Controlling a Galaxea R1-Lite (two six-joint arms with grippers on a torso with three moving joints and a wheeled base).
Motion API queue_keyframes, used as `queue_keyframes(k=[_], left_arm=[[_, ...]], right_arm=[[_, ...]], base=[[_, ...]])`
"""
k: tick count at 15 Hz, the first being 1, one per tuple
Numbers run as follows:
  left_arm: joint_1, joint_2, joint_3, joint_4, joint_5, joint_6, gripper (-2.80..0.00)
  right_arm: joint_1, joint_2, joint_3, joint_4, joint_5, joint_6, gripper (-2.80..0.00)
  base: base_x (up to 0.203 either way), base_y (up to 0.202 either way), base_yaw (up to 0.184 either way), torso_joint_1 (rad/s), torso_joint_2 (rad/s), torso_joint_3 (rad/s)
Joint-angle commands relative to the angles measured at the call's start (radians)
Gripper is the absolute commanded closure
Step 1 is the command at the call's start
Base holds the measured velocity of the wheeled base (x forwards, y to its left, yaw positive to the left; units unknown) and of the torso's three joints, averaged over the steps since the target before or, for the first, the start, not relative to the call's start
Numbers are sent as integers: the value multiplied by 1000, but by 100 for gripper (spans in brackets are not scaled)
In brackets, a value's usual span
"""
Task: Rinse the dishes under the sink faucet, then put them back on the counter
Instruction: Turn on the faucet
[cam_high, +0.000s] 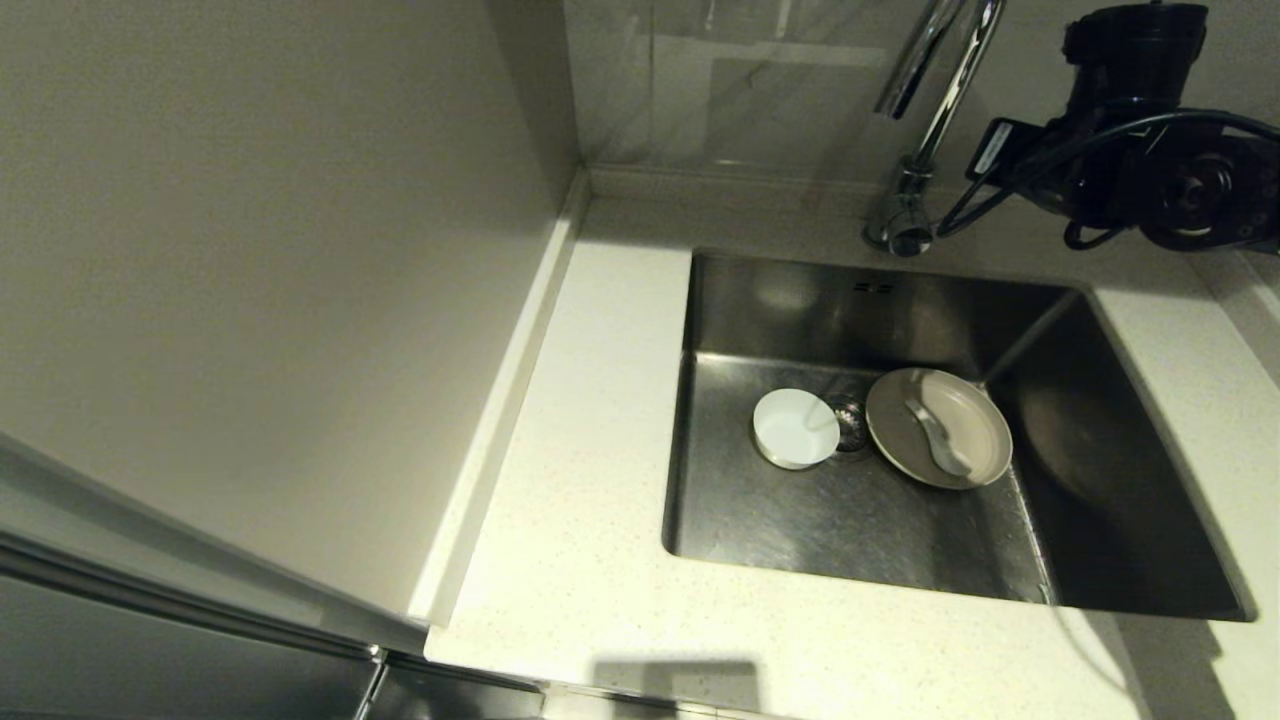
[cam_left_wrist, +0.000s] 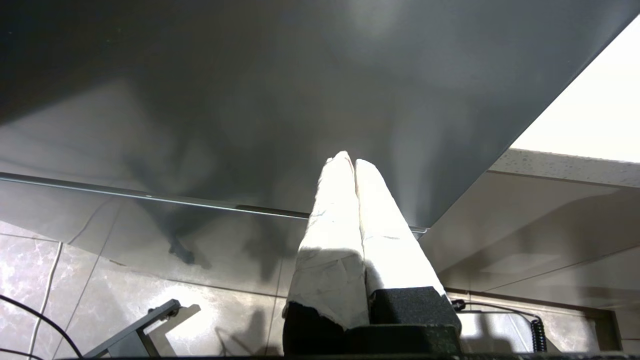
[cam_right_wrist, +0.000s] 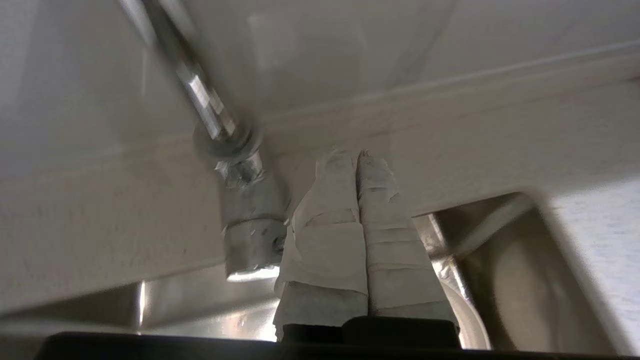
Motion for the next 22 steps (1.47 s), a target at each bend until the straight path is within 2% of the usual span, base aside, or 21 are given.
queue_keyframes(k=[1,6,8,12,16,19,22], left_arm=[[0,-3,0,0,1,-1,0],[0,-3,0,0,1,-1,0],[0,-3,0,0,1,-1,0],[0,-3,0,0,1,-1,0],[0,-3,0,0,1,-1,0],[0,-3,0,0,1,-1,0],[0,-3,0,0,1,-1,0]], right_arm=[[2,30,0,-2,3,-8,0],[7,62,2,18,14,-17,0],[6,45,2,106,19,-26,0],[4,-14,3,258,115,-30,0],[-4,-57,3,170,132,-32,0],[-17,-70,4,73,209,-35,0],[-16,-26,3,7,214,-51,0]], base=[[0,0,0,0,0,0],[0,0,0,0,0,0],[0,0,0,0,0,0],[0,0,0,0,0,0],[0,0,0,0,0,0],[0,0,0,0,0,0],[0,0,0,0,0,0]])
